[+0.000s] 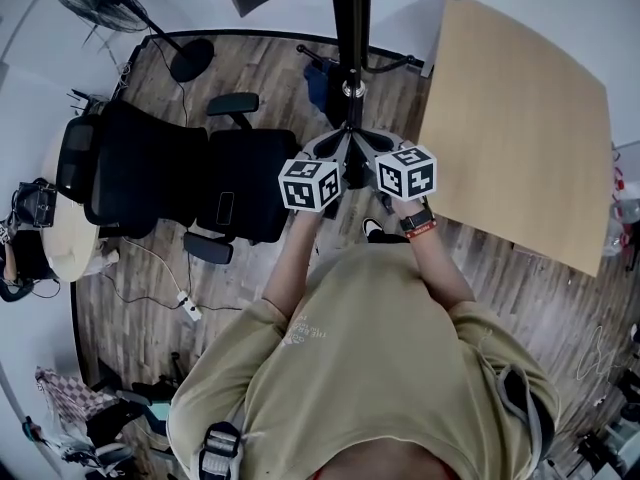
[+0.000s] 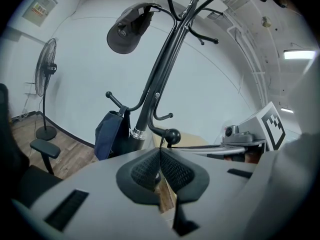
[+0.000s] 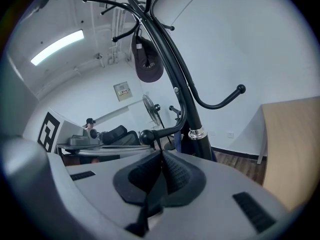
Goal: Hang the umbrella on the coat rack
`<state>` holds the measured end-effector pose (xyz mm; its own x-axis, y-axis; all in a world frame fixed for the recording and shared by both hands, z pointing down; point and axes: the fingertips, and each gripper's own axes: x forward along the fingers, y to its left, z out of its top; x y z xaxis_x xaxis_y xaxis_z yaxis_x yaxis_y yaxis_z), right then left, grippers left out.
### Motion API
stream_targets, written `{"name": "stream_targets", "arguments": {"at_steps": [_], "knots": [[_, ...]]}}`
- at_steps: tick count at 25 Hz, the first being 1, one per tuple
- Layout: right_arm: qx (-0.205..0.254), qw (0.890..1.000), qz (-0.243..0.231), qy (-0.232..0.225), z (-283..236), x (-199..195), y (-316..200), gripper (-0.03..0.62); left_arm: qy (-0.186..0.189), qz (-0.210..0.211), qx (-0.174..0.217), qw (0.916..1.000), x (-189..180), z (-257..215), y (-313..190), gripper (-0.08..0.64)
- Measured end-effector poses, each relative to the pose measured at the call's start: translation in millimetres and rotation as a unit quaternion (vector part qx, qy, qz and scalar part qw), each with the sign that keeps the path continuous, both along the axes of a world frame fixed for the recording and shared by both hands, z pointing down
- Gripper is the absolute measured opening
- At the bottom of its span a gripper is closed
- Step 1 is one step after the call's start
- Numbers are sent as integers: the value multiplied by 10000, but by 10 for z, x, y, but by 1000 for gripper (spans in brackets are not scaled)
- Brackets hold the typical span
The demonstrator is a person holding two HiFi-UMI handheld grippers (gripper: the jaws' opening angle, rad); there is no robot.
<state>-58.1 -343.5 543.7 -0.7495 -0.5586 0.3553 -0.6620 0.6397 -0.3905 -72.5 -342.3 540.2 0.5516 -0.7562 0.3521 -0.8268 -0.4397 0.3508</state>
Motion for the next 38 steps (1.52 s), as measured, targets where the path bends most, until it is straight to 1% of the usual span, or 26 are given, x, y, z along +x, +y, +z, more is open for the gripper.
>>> {"name": "stream_targets", "arguments": {"at_steps": [5, 8, 12, 14, 20, 25, 28, 31, 38], "knots": [[-3, 10000, 39, 39, 9, -17, -17, 21, -41, -43, 15, 10000, -23, 9, 8, 25], [-20, 9999, 145, -69, 10, 13, -16, 22, -92, -10, 38, 9999, -12, 18, 23, 25], [-26, 9992, 287, -261, -79, 79, 24, 17, -190, 55, 279, 9994, -8, -108, 82, 25], [16, 9991, 323, -281, -123, 100, 64, 17, -238, 57, 337, 9991, -11, -154, 109, 25], [336, 9988, 355, -91, -265, 121, 165, 17, -155, -71, 466, 9988, -65, -270, 196, 25], [677, 9964, 517, -40, -479, 179, 258, 16, -68, -177, 709, 9973, -129, -493, 329, 25], [909, 9940, 597, 71, -601, 237, 297, 17, -30, -204, 871, 9960, -143, -620, 381, 25], [1098, 9912, 732, 57, -735, 298, 358, 16, 8, -216, 1010, 9946, -174, -732, 448, 25], [1308, 9865, 986, 30, -881, 462, 461, 16, -149, -256, 1293, 9912, -183, -932, 567, 25]]}}
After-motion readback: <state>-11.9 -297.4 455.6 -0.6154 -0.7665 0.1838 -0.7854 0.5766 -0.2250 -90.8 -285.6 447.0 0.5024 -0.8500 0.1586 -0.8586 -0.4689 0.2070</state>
